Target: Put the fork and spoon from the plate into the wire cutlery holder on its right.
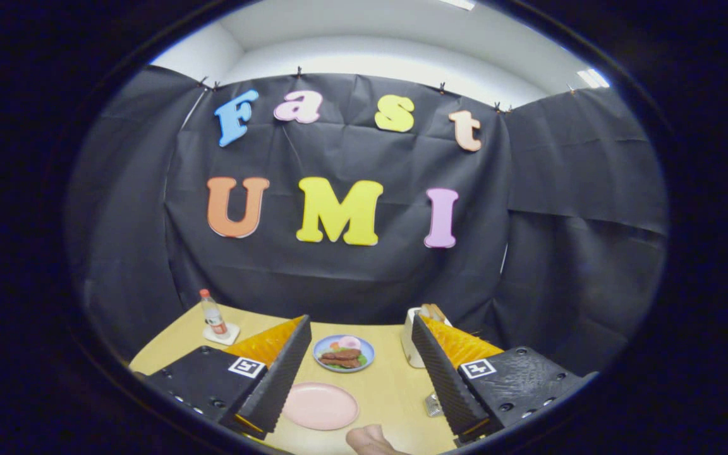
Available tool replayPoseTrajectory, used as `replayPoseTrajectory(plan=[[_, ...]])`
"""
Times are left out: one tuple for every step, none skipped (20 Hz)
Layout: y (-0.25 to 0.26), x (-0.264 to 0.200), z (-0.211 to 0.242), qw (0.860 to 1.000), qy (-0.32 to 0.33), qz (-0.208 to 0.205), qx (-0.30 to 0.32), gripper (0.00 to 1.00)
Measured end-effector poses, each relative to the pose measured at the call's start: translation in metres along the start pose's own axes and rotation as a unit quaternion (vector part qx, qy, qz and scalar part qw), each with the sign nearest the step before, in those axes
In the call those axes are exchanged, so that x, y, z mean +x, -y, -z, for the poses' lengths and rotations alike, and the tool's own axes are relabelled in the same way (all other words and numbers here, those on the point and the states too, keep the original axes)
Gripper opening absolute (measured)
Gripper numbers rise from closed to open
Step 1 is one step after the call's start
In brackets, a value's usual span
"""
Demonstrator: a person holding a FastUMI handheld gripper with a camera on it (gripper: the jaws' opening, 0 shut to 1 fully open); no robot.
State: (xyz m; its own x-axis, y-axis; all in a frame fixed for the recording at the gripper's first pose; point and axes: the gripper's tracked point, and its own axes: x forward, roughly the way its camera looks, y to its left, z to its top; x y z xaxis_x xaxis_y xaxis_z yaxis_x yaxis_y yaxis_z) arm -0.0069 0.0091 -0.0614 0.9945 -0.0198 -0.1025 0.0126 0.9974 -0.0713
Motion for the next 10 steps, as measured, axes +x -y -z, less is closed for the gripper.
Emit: replayPoseTrajectory(plan=[[-0.002, -0.006, -0.002, 1.000, 0.009, -0.001, 0.001, 0.96], [-0.004, -0.015, -0.007, 1.000, 0.014, -0.003, 0.003, 0.96], [-0.008, -0.020, -0.006, 1.000, 0.014, -0.007, 0.004, 0.96], [-0.011, -0.024, -0.005, 1.000, 0.013, -0.016, 0.005, 0.96], [-0.014, -0.026, -0.004, 1.000, 0.013, -0.018, 0.003, 0.96], [-0.019, -0.028, -0.003, 1.000, 0.013, -0.023, -0.001, 0.96], [-0.022, -0.030, -0.002, 1.000, 0.012, -0.026, -0.001, 0.96], [-0.024, -0.030, 0.000, 0.999, 0.011, -0.032, -0.002, 0.96], [-0.025, -0.033, -0.001, 0.999, 0.014, -0.036, -0.001, 0.96], [-0.025, -0.033, -0.002, 0.999, 0.017, -0.037, -0.002, 0.96]])
